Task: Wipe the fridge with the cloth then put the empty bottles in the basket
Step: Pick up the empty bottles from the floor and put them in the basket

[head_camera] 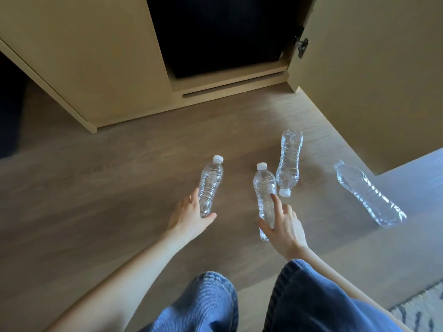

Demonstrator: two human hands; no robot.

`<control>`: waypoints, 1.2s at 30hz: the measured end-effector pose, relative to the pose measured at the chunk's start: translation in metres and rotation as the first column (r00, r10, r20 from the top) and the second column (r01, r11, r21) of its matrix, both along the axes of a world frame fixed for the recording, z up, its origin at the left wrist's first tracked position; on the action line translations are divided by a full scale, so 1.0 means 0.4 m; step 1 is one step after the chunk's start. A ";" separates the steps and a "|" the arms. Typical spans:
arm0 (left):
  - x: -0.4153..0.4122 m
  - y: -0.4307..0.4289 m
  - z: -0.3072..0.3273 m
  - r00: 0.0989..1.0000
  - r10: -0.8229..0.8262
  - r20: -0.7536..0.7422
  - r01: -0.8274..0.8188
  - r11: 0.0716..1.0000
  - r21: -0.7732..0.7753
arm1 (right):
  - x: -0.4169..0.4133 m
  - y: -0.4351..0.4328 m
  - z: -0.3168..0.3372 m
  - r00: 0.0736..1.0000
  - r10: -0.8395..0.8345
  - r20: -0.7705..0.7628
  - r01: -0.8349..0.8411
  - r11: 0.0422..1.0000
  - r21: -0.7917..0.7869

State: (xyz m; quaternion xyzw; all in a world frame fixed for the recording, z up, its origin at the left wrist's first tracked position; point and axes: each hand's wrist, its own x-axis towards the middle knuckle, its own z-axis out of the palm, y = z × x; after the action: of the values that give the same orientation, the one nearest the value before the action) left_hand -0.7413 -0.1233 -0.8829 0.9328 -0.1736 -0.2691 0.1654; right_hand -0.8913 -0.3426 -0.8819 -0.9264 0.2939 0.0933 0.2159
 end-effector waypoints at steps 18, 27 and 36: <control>-0.101 0.042 0.310 0.754 0.451 -0.478 -0.638 0.678 -0.365 | -0.035 0.064 0.328 0.974 -0.146 0.172 0.099 0.962 0.256; -0.206 0.087 0.918 0.759 0.445 -0.475 -0.628 0.693 -0.354 | -0.076 0.123 0.931 0.953 -0.196 0.230 0.116 0.941 0.319; -0.288 0.123 1.640 0.774 0.407 -0.485 -0.616 0.660 -0.430 | -0.148 0.114 1.648 0.898 -0.277 0.342 0.179 0.940 0.292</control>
State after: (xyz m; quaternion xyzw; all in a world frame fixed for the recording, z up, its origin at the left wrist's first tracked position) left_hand -0.8564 -0.0739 -0.2271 0.7868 0.0611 -0.3060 0.5326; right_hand -0.9505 -0.2970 -0.2226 -0.8506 0.3395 -0.0765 0.3942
